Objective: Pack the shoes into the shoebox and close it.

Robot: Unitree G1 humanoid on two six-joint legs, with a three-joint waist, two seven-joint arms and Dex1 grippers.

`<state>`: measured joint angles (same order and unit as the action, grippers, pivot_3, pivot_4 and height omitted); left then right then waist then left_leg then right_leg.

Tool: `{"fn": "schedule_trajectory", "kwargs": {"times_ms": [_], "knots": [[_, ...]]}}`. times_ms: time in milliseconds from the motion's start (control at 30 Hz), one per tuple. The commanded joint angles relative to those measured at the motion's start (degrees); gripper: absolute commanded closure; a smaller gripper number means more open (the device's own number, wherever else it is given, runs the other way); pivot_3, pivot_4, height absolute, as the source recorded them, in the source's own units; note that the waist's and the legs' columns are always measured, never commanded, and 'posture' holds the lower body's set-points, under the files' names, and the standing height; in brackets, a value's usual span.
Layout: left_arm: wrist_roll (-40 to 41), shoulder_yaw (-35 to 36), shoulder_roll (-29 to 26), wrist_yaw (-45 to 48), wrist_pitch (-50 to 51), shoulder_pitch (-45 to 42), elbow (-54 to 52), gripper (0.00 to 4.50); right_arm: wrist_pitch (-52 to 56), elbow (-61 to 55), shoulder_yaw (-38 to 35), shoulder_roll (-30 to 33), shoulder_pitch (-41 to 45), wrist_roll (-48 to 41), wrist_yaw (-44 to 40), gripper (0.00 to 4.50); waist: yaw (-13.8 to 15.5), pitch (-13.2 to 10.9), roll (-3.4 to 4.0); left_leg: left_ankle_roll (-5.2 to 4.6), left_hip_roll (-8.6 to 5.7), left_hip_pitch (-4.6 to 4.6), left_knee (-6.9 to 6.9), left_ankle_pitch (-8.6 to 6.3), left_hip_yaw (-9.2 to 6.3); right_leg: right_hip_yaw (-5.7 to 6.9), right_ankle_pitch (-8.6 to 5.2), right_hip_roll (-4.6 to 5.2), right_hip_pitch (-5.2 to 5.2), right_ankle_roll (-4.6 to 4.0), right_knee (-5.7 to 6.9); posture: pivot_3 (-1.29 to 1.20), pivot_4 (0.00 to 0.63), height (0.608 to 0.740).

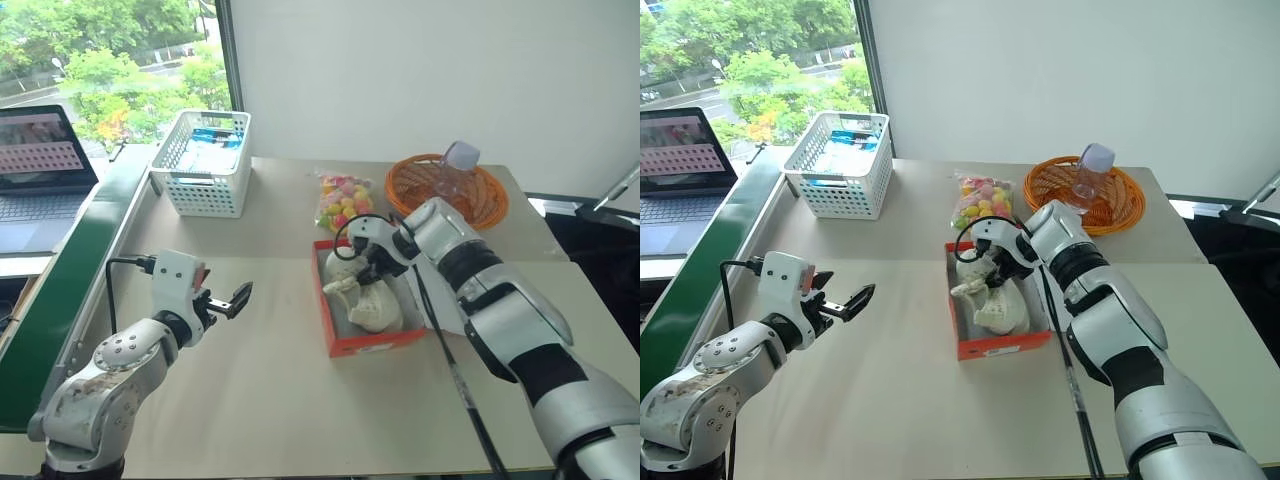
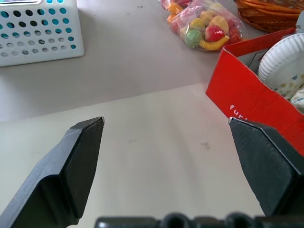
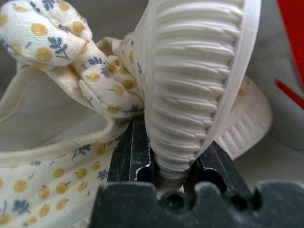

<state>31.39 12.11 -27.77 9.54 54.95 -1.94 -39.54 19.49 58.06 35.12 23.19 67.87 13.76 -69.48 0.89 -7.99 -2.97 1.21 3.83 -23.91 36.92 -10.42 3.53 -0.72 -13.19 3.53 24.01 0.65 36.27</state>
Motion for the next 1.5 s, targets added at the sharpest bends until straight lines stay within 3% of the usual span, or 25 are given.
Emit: {"fn": "schedule_trajectory", "kwargs": {"times_ms": [33,267,467,700,967,1300,1367,1500], "knots": [[-1.31,-0.82,0.46,0.23,-2.37,-1.46,-0.49,0.0,-1.1,4.77,2.98,2.52,-4.26,6.96,4.36,4.06,-0.04,0.23,-0.01,0.0,0.01,0.0,0.0,0.0,0.02,-0.01,0.02,0.01,0.0,-0.02,-0.03,0.0,0.15,0.74],[-2.93,-2.14,0.42,1.22,-3.4,-2.03,0.82,0.0,2.9,3.5,-0.88,-0.16,-6.77,4.3,4.76,4.06,0.05,1.06,-0.01,-0.01,0.02,0.01,-0.02,0.0,0.02,-0.02,0.05,0.0,-0.01,-0.02,-0.01,0.0,0.15,0.74],[-3.45,-1.81,-0.06,1.82,-3.54,-1.78,1.11,0.0,15.46,6.51,-10.88,-7.13,-5.96,-1.98,7.48,4.06,-0.64,1.26,-0.15,-0.01,0.12,0.07,-0.17,0.0,0.07,-0.07,0.16,-0.08,0.0,-0.25,-0.04,0.0,0.15,0.74],[-4.41,-1.74,-0.05,2.2,-3.63,-1.82,1.29,0.0,21.45,9.28,-18.33,-12.15,-5.54,-5.13,15.71,4.06,-0.27,1.1,0.12,-0.04,0.04,0.01,-0.29,-0.02,0.07,-0.06,0.14,-0.04,0.06,-0.31,-0.1,0.0,0.15,0.74],[-5.31,-1.73,0.12,2.53,-3.72,-1.58,0.85,0.0,13.11,10.28,-15.04,-12.04,-8.78,0.77,25.53,4.06,-0.64,1.18,0.13,-0.06,0.08,0.13,-0.29,-0.04,0.06,-0.07,-0.05,-0.05,0.01,0.03,-0.11,0.0,0.15,0.74],[-6.21,-2.72,0.31,2.52,-3.75,-1.52,0.65,0.0,4.23,11.45,-7.11,-7.97,-10.95,7.4,28.85,4.06,-0.26,1.35,0.46,-0.14,-0.06,0.16,-0.52,-0.09,-0.13,0.04,-0.05,0.66,0.01,0.02,-0.27,0.0,0.15,0.74],[-6.38,-2.79,0.33,2.68,-3.73,-1.66,0.74,0.0,4.19,11.47,-7.19,-7.88,-10.96,7.31,28.96,3.12,-0.19,1.34,0.48,-0.17,-0.17,0.1,-0.8,-0.11,-0.03,0.08,-0.05,0.87,0.01,0.02,-0.54,0.0,0.15,0.74],[-6.68,-3.01,-0.34,3.45,-3.52,-2.46,1.12,0.0,4.88,10.08,-8.27,-7.4,-10.21,6.7,26.94,1.93,-0.21,1.33,0.49,-0.18,-0.15,-0.09,-0.97,-0.12,0.0,0.14,-0.05,0.89,0.01,0.02,-0.88,0.0,0.15,0.74]]}}
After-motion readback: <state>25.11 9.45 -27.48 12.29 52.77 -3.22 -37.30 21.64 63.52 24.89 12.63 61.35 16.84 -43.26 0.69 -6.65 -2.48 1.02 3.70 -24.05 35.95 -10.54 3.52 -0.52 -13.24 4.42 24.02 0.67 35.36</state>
